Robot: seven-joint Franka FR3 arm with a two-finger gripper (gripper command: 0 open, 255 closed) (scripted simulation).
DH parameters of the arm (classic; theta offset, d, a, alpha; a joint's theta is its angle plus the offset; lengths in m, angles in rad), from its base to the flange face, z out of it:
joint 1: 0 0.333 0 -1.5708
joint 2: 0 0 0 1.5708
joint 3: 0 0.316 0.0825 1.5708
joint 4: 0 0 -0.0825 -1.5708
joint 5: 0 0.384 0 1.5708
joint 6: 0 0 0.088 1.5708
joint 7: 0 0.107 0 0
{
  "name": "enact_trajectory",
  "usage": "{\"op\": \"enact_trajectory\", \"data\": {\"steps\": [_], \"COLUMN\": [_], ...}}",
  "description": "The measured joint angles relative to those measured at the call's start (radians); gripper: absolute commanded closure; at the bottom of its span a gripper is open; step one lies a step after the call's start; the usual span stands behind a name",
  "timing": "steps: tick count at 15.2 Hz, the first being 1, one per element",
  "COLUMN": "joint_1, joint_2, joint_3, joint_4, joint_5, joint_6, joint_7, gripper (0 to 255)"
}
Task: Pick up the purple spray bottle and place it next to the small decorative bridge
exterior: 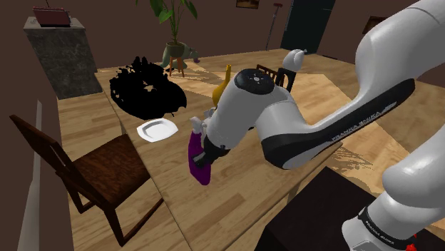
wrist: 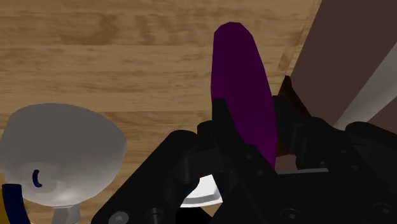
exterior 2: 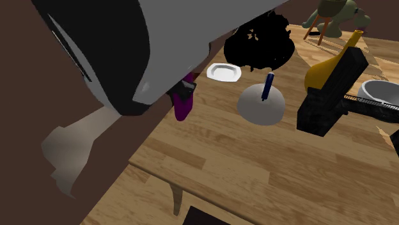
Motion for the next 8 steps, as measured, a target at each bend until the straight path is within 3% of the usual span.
{"op": "enact_trajectory", "data": {"steps": [3,8], "joint_1": [-0.033,0.024], "joint_2": [-0.092,-0.200], "joint_3": [0.027,-0.042], "joint_4": [0.002,0.023], "joint_5": [0.150,0.336], "joint_6": [-0.001,-0.037], "joint_7": [-0.109,-0.250], "gripper": [255,255]}}
